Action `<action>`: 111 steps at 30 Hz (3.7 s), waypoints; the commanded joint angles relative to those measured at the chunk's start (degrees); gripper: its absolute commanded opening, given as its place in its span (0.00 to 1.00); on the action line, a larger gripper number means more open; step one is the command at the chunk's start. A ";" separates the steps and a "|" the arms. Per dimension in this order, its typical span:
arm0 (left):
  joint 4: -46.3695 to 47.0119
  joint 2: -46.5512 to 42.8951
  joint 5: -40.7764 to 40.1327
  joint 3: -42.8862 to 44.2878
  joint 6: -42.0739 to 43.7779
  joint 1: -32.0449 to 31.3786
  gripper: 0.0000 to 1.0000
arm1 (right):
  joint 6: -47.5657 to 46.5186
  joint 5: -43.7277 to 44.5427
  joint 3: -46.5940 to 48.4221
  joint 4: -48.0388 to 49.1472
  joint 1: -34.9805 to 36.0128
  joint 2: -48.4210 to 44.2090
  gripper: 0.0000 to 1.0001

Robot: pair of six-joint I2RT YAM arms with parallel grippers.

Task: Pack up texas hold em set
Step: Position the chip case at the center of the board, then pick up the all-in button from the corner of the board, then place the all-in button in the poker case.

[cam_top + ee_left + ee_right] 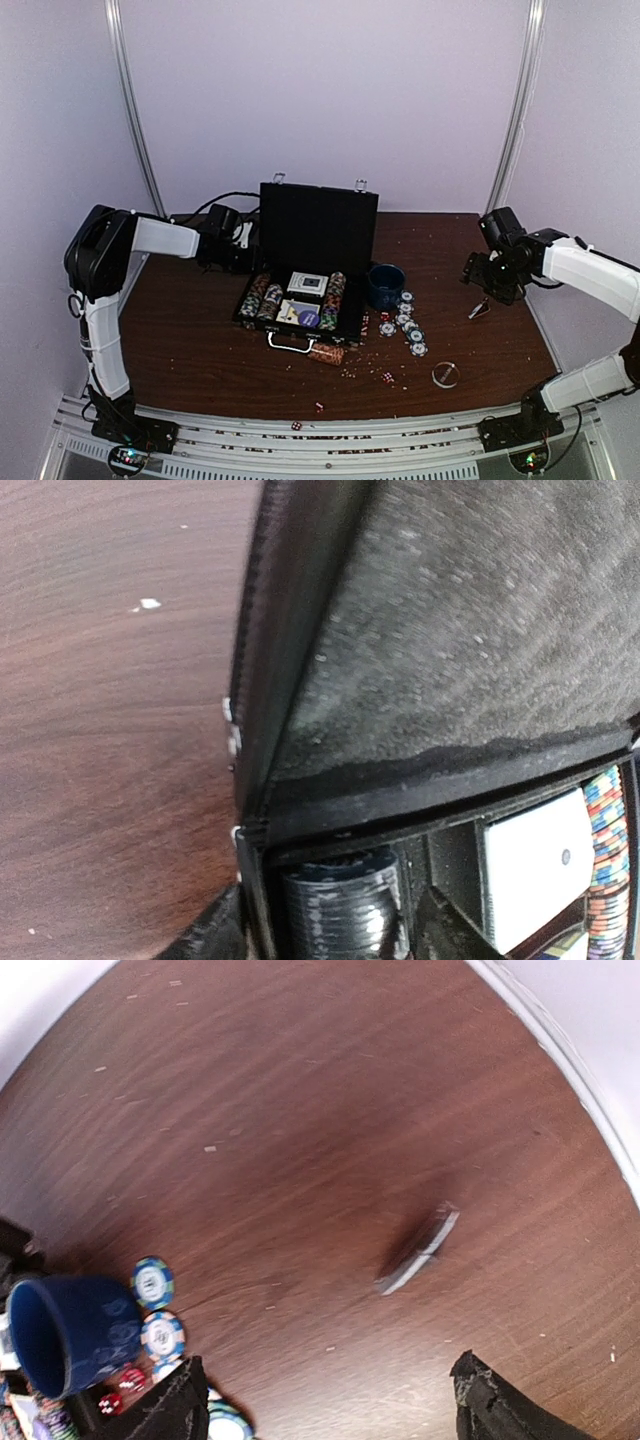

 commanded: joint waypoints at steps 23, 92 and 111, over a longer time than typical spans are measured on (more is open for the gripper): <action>-0.88 -27.91 -20.01 -17.21 -10.40 -1.14 0.78 | 0.11 0.15 0.63 6.10 -10.28 17.89 0.63; -27.16 -39.26 -10.30 -6.05 -2.64 0.91 0.84 | 15.52 -12.45 50.90 25.87 28.50 60.57 0.00; -23.83 -38.85 -12.54 -9.09 -5.74 1.92 0.84 | 6.07 -2.09 57.24 11.22 26.99 55.97 0.58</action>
